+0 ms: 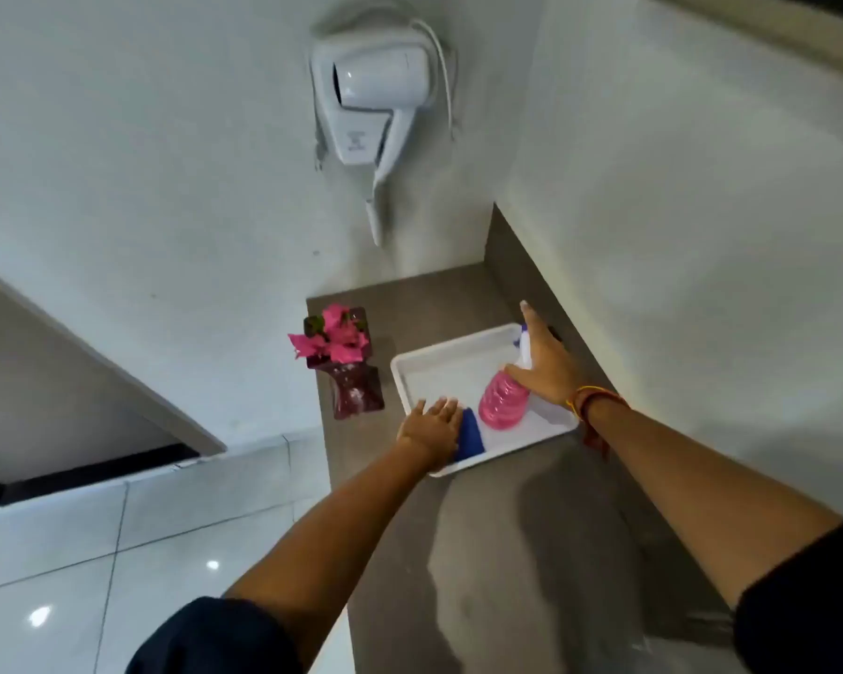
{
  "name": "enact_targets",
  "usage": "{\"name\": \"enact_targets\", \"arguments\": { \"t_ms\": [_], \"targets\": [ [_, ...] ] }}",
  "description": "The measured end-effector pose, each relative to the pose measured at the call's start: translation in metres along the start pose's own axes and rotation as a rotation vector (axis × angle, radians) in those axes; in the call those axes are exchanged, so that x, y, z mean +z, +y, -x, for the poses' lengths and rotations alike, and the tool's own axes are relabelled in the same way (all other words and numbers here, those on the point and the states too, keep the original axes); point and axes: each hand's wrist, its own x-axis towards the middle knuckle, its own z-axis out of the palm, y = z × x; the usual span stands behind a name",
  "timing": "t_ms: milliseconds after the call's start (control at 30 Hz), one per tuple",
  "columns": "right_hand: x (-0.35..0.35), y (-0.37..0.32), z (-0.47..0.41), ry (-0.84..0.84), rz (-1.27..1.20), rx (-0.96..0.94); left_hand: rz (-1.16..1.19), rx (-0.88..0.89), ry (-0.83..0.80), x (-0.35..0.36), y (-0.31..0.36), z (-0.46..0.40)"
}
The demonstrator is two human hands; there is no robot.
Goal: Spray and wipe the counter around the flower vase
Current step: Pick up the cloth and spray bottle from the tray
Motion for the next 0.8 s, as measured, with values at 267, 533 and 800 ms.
{"name": "enact_targets", "arguments": {
  "t_ms": [267, 533, 800],
  "targets": [
    [0.037, 0.027, 0.018, 0.058, -0.198, 0.033, -0.026, 0.051, -0.261, 0.023, -0.008, -0.023],
    [0.05, 0.024, -0.009, 0.266, -0.213, 0.022, 0.007, -0.029, -0.091, 0.039, 0.006, -0.038],
    [0.065, 0.019, -0.021, 0.388, -0.272, 0.051, 0.009, -0.056, 0.048, 0.048, 0.006, -0.047]
  ]
}}
